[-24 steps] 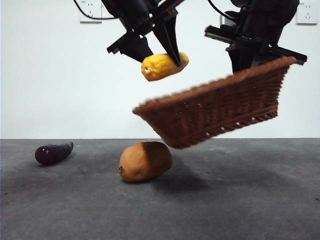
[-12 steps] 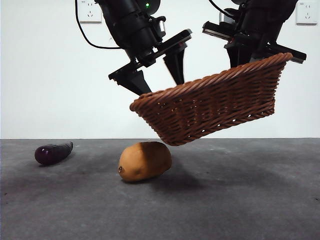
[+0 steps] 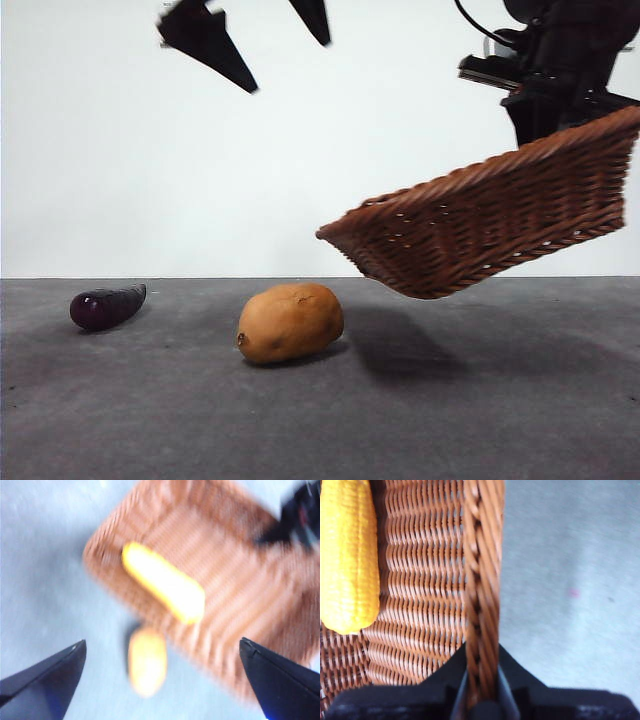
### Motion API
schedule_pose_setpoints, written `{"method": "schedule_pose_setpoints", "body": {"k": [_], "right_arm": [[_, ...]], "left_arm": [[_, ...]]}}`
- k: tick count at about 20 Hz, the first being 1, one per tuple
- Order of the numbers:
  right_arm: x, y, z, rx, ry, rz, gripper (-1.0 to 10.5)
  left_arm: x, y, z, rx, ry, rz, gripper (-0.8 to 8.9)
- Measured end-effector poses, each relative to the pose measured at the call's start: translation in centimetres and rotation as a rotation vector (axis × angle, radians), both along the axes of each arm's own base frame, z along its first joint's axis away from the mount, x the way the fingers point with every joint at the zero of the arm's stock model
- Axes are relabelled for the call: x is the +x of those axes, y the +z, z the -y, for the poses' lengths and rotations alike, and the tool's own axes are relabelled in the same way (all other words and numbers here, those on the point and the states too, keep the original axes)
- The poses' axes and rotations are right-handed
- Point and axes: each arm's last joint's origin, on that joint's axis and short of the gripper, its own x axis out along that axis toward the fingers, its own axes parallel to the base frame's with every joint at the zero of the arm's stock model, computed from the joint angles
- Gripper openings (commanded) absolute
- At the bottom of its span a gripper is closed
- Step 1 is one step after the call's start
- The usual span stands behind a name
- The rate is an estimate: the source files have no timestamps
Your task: Help me put the vegetables on the table into the basket
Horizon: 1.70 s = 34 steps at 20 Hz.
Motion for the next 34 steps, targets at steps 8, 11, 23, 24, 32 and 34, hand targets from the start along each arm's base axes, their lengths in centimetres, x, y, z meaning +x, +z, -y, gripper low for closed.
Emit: {"method": "schedule_pose_setpoints", "body": {"k": [8,11,23,24,32,34], "right_arm": [[0.4,0.0,1.9,-0.014,-0.003,0.004,-0.1],[0.5,0.0,2.4,-0.014,-0.005,0.008,-0.1],[0.7,0.1,2.8,-0.008,-0.001,0.027,-0.1],[0.7,0.1,2.8,-0.008,-0.001,0.028,-0.1],[0.7,0.0,2.8,-0.009,0.000,0.022,-0.1],[0.7,0.1,2.8,-0.010,0.004,0.023,-0.1]], "left_arm": [[-1.0,-2.8,-0.6,0.111,-0.085,-0.077,5.31],[-0.6,-6.9,-0.4,0.130,-0.091,-0.102,5.31],[1.4,-14.7,2.1,0.154,-0.131,-0.104,6.06],[1.6,-15.6,2.3,0.170,-0.131,-0.127,6.06],[2.4,-18.6,2.9,0.214,-0.131,-0.185,3.33],[2.5,-18.7,3.0,0.227,-0.125,-0.172,1.31]]}}
